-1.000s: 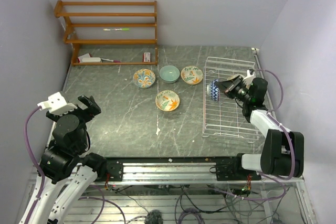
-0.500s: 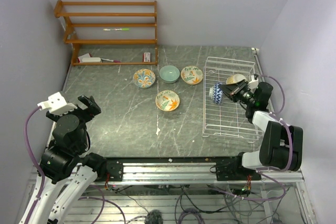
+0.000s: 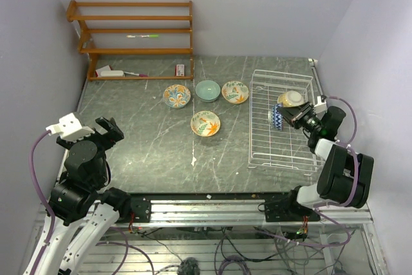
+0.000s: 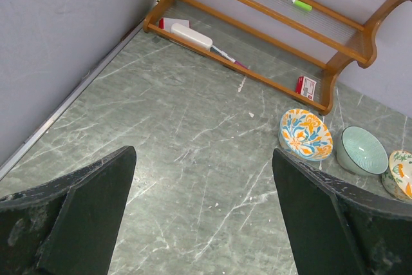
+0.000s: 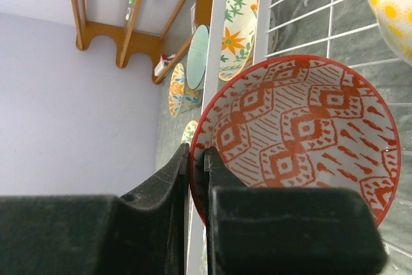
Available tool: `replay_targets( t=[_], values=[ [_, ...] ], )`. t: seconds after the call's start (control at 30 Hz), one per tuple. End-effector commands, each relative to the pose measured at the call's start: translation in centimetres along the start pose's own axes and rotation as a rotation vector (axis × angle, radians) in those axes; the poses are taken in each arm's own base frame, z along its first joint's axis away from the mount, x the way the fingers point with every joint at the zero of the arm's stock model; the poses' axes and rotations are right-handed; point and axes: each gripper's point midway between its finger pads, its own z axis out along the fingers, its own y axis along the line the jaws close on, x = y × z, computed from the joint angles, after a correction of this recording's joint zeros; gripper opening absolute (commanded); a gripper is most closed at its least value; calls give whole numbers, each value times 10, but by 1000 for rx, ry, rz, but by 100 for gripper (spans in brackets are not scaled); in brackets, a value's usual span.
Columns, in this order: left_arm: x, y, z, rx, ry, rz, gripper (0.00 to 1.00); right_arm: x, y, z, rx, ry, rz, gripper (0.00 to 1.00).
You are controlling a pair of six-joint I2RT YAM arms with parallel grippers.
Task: Load the bowls into the dish rack
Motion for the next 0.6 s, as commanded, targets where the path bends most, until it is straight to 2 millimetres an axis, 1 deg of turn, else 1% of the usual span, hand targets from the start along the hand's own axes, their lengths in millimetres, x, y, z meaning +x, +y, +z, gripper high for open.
replay_targets(
  t=[0.0,0.17,0.23,0.3,0.4,0.5,0.57],
  values=[
    [-6,1,2,-19,-22,-11,98,34,-25,-8,30,65,165,0],
    [-7,2,2,-23,-25,-14,98,17,14,-8,-65,52,124,0],
    [-7,2,2,-25,-27,-18,98,15,28,-6,-103,57,136,0],
    [-7,2,2,-26,-28,-19,98,15,38,-1,-134,66,144,1],
    [-7,4,1,-30,-26,-19,98,23,45,8,-171,91,176,1],
    [-7,4,1,-32,-25,-19,98,34,45,17,-196,118,224,1],
    [-7,4,1,-33,-25,-18,98,39,41,21,-204,123,267,0]
  ],
)
